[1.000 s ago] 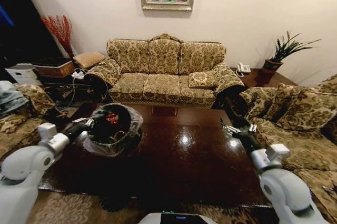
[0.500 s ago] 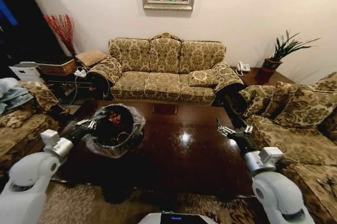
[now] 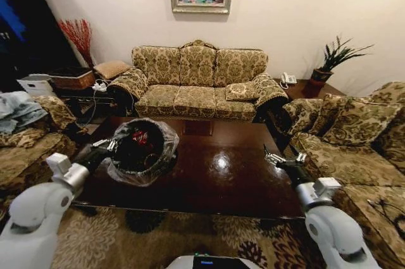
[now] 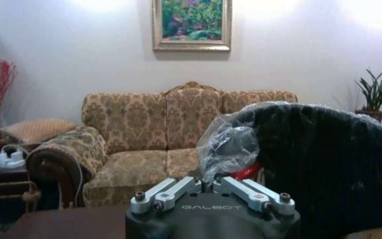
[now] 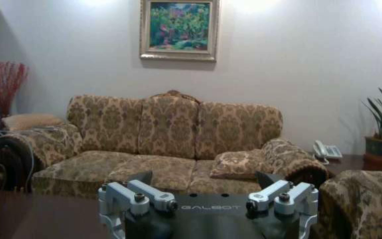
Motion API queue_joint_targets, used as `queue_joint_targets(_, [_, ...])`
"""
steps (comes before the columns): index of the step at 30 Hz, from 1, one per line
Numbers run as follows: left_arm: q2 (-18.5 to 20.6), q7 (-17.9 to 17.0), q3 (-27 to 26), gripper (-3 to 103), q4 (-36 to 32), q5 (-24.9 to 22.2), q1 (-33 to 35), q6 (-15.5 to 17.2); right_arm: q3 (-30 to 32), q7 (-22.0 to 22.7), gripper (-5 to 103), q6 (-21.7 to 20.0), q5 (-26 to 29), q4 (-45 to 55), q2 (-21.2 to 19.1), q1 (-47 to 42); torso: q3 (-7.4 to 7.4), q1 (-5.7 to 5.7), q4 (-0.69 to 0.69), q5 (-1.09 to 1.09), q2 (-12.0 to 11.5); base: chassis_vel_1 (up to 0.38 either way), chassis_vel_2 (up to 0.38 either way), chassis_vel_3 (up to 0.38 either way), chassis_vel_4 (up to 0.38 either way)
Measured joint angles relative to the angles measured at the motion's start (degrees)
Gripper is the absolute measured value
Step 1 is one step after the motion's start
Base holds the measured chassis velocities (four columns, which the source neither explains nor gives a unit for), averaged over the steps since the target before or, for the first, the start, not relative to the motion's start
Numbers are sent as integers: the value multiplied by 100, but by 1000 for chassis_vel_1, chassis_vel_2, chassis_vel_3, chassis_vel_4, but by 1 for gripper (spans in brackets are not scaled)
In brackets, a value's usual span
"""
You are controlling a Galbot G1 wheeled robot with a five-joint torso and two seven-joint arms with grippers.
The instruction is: Move to the front of the table and place the trash on the table into the trash bin.
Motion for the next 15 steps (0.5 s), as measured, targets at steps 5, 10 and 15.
queue_joint_targets(5, [-43, 103, -185, 3, 52, 13, 267, -111, -110, 6, 100, 2, -132, 97, 65, -47, 0, 0, 0, 1, 0, 111, -101, -113, 106])
queue_joint_targets(10, [-91, 191, -313, 3, 139, -52, 630, -290, -235, -82, 100, 118, -335, 279, 261, -270, 0, -1, 0, 0, 0, 135, -111, -123, 106])
queue_joint_targets(15, [-132, 586, -366, 3, 290, -109, 919, -408, -344, -156, 100, 191, -470, 328, 350, -351, 0, -1, -1, 2, 0, 121, -105, -110, 94])
